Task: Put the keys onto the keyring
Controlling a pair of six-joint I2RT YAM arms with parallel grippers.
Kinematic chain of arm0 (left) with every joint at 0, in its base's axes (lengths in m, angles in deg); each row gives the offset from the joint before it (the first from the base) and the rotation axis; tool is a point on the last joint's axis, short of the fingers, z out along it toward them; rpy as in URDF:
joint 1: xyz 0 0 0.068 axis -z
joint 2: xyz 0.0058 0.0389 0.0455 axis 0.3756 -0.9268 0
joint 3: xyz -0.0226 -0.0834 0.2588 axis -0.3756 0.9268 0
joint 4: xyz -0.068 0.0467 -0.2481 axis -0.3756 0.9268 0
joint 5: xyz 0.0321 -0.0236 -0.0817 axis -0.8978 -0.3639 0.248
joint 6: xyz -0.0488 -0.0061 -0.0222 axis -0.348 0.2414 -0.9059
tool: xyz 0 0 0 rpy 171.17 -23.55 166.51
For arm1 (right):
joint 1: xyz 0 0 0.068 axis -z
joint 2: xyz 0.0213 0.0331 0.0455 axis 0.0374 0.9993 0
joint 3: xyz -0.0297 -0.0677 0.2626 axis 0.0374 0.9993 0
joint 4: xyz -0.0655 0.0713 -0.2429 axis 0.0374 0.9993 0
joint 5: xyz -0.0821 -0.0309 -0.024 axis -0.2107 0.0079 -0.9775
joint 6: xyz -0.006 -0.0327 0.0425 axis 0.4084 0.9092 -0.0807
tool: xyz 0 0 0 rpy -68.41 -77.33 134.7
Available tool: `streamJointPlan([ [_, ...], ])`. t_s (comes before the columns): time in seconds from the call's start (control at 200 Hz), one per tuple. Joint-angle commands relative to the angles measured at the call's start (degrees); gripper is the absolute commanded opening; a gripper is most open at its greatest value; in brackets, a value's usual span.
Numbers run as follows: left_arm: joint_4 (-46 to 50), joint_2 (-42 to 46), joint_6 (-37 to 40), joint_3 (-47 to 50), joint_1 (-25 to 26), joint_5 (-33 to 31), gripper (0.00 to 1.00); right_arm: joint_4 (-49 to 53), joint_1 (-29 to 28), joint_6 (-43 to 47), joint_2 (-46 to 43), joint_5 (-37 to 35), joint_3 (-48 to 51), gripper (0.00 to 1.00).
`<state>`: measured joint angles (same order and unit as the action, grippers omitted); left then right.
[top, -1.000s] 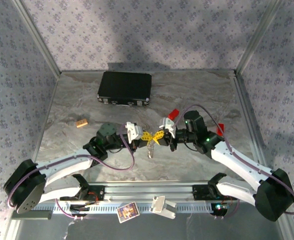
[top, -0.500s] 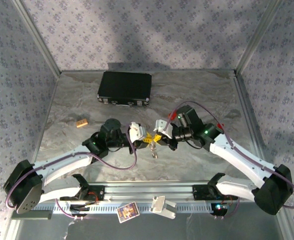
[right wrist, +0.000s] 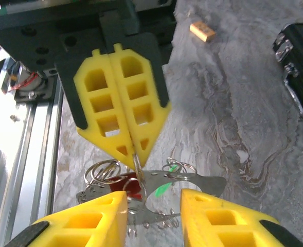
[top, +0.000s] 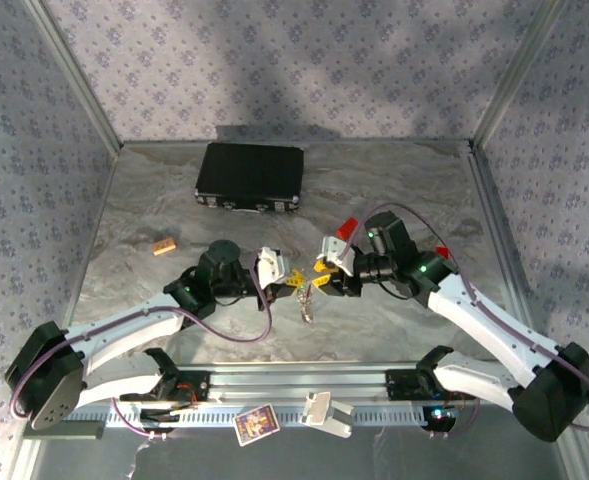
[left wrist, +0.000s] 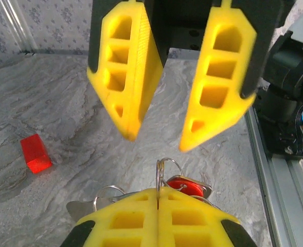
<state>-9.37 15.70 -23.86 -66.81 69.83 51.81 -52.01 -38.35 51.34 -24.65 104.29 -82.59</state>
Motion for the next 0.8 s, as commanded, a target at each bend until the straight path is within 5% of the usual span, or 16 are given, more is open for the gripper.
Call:
streamJointPlan([
  [0.0, -10.7, 1.13, -4.08, 2.08, 0.22, 0.86, 0.0, -8.08, 0.8, -6.55, -0.81, 5.87, 3.29, 0.33],
  [0.435, -15.6, -0.07, -6.72, 3.38, 0.2, 1.97, 0.0, -13.47, 1.01, -9.6, 1.42, 8.45, 5.24, 0.26],
  [0.735, -15.98, -1.11, -7.22, 3.07, 0.24, 2.28, 0.0, -13.36, 0.99, -9.44, 1.31, 8.81, 4.71, 0.0],
  [0.795, -15.22, -0.7, -6.78, 3.04, 0.22, 1.43, 0.09, -10.83, 0.97, -7.78, 1.31, 8.44, 3.72, 0.0],
])
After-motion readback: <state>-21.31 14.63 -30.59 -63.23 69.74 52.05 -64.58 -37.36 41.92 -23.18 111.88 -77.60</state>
